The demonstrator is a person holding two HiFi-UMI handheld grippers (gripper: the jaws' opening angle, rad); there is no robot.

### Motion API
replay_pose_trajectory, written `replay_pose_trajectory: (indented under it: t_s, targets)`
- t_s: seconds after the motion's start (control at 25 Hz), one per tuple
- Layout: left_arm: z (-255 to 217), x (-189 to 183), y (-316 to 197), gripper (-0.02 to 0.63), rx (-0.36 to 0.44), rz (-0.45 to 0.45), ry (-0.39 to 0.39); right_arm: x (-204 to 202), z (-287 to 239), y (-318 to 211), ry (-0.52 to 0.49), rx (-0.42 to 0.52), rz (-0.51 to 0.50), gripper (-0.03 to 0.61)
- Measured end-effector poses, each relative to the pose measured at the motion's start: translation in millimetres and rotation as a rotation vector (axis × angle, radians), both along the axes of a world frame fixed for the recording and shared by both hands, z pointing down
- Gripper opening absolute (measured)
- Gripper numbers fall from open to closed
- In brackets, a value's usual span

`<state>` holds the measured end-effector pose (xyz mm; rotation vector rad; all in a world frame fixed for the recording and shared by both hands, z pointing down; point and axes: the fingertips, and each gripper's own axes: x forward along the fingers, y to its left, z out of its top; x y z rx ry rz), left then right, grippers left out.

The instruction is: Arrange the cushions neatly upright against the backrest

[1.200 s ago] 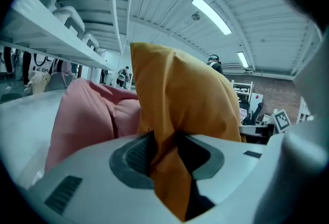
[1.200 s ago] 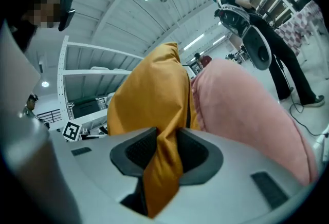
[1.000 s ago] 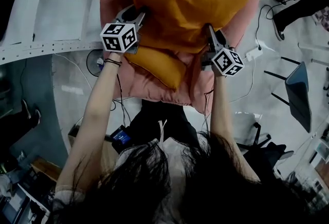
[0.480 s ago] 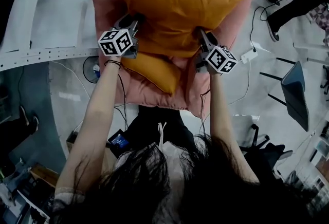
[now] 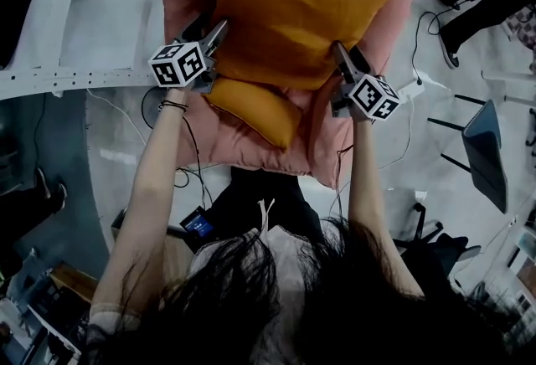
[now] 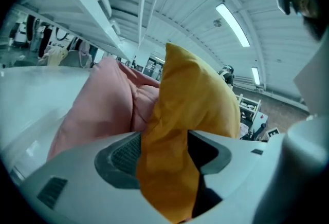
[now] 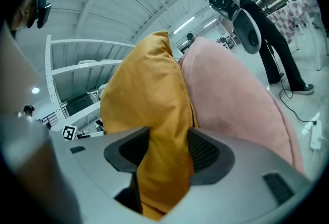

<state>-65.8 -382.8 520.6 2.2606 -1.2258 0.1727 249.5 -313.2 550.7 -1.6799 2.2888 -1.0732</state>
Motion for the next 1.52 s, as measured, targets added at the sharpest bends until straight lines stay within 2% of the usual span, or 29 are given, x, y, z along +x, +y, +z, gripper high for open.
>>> replay_pose_trajectory:
  t_s: [0.08, 0.16, 0.32, 0.44, 0.56, 0.8, 1.0, 1.2, 1.4, 1.52]
  targets:
    - [4, -16, 14, 0.275, -0.029, -0.048, 0.036, 3, -5, 9, 0.019, 0.005, 0.008, 0.230]
    - [13, -29, 33, 0.275, -0.068, -0.059, 0.041, 6, -10, 22, 0.023, 0.011, 0.021, 0.229]
    - [35, -42, 70, 0.275, -0.141, -0.015, 0.006, -3, -14, 49, -0.005, 0.008, 0.023, 0.229]
    - [54, -38, 97, 0.275, -0.201, 0.043, -0.025, -21, -2, 75, -0.014, -0.031, -0.012, 0.229]
    - [76, -32, 122, 0.275, -0.262, 0.124, -0.094, -39, 22, 100, -0.041, -0.100, -0.020, 0.230]
    - [124, -22, 161, 0.276, -0.384, 0.314, -0.293, -74, 77, 149, -0.093, -0.250, -0.015, 0.230]
    - [167, -27, 168, 0.313, -0.483, 0.357, -0.456, -100, 136, 189, -0.154, -0.422, 0.020, 0.251]
    - [200, -18, 159, 0.327, -0.553, 0.378, -0.497, -109, 201, 218, -0.151, -0.615, 0.047, 0.285]
    - [224, -23, 157, 0.332, -0.637, 0.346, -0.547, -99, 237, 223, -0.159, -0.723, 0.093, 0.296]
    - [232, -28, 159, 0.345, -0.677, 0.325, -0.505, -102, 254, 226, -0.160, -0.775, 0.051, 0.297]
